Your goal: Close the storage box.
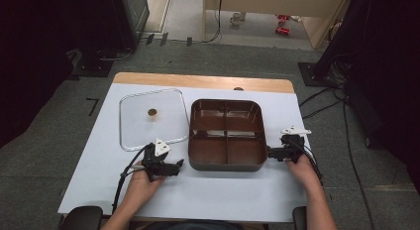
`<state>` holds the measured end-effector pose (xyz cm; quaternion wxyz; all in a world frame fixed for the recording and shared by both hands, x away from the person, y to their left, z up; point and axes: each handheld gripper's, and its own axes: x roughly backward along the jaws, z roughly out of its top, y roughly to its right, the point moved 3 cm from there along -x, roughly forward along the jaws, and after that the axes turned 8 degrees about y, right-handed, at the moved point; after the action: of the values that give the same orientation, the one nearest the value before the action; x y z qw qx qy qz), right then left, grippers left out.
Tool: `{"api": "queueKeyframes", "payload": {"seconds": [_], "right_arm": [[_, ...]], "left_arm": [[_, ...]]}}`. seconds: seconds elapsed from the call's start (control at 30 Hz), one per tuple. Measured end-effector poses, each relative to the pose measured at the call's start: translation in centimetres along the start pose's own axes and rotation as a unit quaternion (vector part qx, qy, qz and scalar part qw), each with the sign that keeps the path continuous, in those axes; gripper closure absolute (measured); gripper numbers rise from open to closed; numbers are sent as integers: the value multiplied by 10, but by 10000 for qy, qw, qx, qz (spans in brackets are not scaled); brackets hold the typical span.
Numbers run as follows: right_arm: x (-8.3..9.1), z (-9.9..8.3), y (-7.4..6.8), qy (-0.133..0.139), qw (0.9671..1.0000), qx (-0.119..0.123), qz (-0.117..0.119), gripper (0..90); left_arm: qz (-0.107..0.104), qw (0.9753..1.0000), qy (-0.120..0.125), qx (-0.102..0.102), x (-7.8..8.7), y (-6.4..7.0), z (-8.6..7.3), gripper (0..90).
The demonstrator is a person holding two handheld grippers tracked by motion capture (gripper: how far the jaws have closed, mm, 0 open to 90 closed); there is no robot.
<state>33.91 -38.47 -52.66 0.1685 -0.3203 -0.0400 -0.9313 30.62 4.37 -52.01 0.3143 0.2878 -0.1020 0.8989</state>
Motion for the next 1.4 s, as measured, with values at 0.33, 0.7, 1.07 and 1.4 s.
{"api": "queueKeyframes", "payload": {"seconds": [0.33,0.7,1.07,1.4], "right_arm": [[0,0,0,0,10000,0,1,0],[0,0,0,2,10000,-2,1,0],[0,0,0,2,10000,-1,0,0],[0,0,0,0,10000,0,-1,0]], "left_arm": [[-65,9998,-152,-63,-1,-1,3,131],[-211,9972,-708,-116,-1,-6,14,173],[-663,9941,-848,138,6,-17,23,266],[-863,9934,-751,-82,15,-15,32,312]]}}
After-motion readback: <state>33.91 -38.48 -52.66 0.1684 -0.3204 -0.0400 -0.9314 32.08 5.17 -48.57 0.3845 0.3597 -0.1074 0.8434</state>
